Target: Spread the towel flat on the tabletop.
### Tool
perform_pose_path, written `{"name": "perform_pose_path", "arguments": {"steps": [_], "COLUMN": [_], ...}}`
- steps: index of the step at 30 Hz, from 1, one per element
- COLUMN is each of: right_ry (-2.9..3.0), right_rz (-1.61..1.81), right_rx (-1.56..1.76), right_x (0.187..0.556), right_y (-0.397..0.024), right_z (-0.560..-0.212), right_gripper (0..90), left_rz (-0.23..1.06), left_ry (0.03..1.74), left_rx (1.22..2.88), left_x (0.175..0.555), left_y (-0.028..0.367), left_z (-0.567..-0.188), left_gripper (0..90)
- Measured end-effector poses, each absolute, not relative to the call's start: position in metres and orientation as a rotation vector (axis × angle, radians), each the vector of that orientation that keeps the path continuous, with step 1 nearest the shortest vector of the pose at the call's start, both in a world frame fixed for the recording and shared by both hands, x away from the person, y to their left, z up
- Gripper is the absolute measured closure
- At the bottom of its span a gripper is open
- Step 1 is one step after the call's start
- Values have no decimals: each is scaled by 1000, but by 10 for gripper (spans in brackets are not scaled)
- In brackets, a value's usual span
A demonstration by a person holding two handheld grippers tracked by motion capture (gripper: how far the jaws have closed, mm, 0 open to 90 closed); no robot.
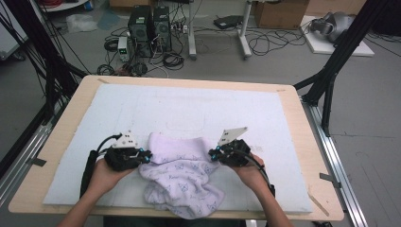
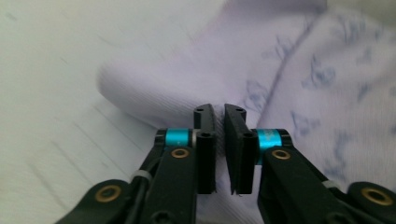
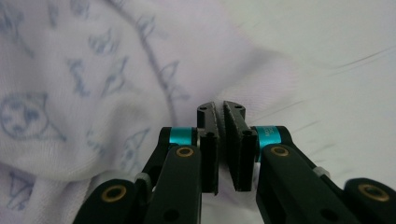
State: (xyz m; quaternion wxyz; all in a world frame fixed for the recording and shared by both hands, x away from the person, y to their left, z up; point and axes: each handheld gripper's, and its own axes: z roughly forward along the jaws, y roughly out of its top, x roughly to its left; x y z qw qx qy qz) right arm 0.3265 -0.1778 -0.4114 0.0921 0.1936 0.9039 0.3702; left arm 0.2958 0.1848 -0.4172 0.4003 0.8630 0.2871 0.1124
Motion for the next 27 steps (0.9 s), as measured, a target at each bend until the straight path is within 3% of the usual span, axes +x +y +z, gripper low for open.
{"name": "perform_pose_path", "arguments": {"steps": [3,6,12,16,19,21,23,27], "right_ry": [2741,2700,2634,2657,2687,2711,2725,2747], "right_rz": [1115,1198,1257,1233,1220,1186,1172,1183], "right_rx": [552,555,638,709,724,741,752,736], "right_x": [322,323,336,347,351,354,358,359], "right_y": [-171,-178,-194,-195,-192,-189,-188,-187], "right_z": [-422,-409,-399,-411,-420,-425,-430,-432], "right_gripper": [750,717,670,590,573,597,651,789], "left_rz": [249,263,329,282,249,216,214,270], "left_ry": [706,698,738,784,827,846,841,811], "left_rx": [2181,2153,2089,2091,2127,2155,2175,2193], "left_x": [296,299,315,328,333,338,340,339], "left_y": [184,188,200,198,190,185,181,178], "left_z": [-421,-411,-396,-408,-421,-430,-434,-432], "left_gripper": [689,646,653,636,503,474,506,774]}}
